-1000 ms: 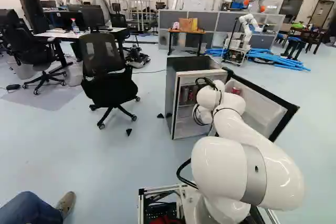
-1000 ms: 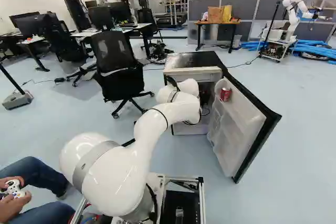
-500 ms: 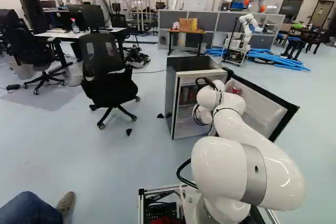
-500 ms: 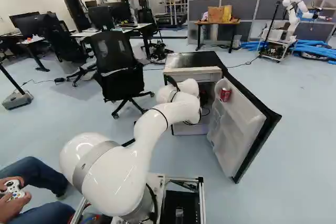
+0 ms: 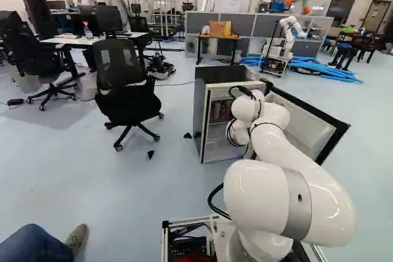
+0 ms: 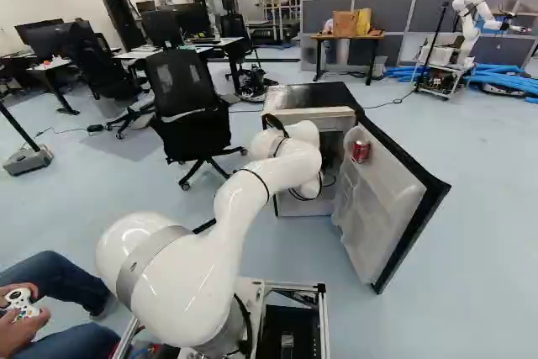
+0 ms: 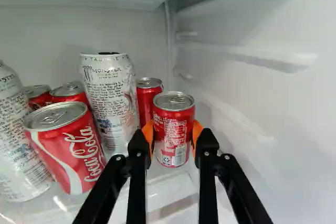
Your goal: Grab a drink from the fridge
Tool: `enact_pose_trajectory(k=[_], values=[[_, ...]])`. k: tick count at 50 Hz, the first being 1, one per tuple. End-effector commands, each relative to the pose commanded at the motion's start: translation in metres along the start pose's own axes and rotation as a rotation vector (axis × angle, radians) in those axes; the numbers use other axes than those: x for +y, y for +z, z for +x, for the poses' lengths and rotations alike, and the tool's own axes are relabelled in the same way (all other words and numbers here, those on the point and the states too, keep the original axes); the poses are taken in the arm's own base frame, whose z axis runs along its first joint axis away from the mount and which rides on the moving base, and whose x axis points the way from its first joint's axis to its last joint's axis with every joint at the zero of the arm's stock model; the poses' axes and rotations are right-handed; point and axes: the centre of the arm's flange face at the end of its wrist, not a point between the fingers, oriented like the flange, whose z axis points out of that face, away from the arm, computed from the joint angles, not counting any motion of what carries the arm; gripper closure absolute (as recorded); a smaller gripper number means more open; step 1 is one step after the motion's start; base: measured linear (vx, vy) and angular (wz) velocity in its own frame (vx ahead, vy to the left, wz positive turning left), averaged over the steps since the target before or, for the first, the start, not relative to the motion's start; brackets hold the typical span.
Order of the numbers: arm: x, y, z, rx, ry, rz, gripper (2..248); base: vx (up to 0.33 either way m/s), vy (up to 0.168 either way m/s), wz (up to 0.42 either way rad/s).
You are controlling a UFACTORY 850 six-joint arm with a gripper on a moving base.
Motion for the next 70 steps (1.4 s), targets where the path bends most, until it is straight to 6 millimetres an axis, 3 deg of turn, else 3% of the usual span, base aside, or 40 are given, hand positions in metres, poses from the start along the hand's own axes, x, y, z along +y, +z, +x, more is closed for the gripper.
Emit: enact_pose_trajectory(k=[10, 70], values=[[0.000, -0.018, 0.011, -0.047, 0.006, 0.000, 157, 0.000, 0.000, 0.000], [-0.008, -0.146, 0.126, -0.233, 0.030, 0.005, 157, 0.000, 0.000, 0.000]])
